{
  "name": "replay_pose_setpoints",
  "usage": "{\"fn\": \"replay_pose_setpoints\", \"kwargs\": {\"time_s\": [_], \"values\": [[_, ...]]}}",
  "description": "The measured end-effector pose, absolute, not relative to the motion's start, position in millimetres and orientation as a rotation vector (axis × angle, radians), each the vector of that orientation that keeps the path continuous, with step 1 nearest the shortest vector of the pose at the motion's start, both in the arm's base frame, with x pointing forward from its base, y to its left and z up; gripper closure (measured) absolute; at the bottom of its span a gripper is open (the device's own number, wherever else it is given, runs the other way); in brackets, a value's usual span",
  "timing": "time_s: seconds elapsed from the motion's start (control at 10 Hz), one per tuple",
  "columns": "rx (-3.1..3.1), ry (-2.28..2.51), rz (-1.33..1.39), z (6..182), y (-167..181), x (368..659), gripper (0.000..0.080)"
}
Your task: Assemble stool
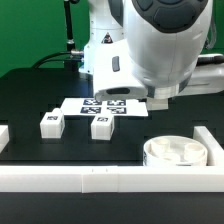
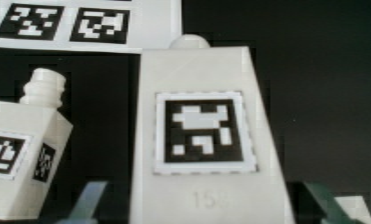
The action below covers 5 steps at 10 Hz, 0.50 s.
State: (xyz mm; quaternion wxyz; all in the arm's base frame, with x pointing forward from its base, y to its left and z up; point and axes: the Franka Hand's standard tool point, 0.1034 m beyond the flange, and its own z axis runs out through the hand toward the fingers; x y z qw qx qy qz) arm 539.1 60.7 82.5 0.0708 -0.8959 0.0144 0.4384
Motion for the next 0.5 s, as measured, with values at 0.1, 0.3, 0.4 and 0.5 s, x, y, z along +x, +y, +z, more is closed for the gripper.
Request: {"fn": "replay_pose_setpoints", "kwargs": {"time_s": [0.1,0.3,0.4,0.5], "values": [[-2.720,0.048,1.262,81.0,61.2,545.3,0.0462],[-2.787,0.038,1.084,76.7,61.6,565.6,0.0462],[-2.833,0.037,0.959,87.5,61.5,574.1,0.0462],[-2.885,0.034,0.789,99.5,59.7,585.5,0.0462]]}}
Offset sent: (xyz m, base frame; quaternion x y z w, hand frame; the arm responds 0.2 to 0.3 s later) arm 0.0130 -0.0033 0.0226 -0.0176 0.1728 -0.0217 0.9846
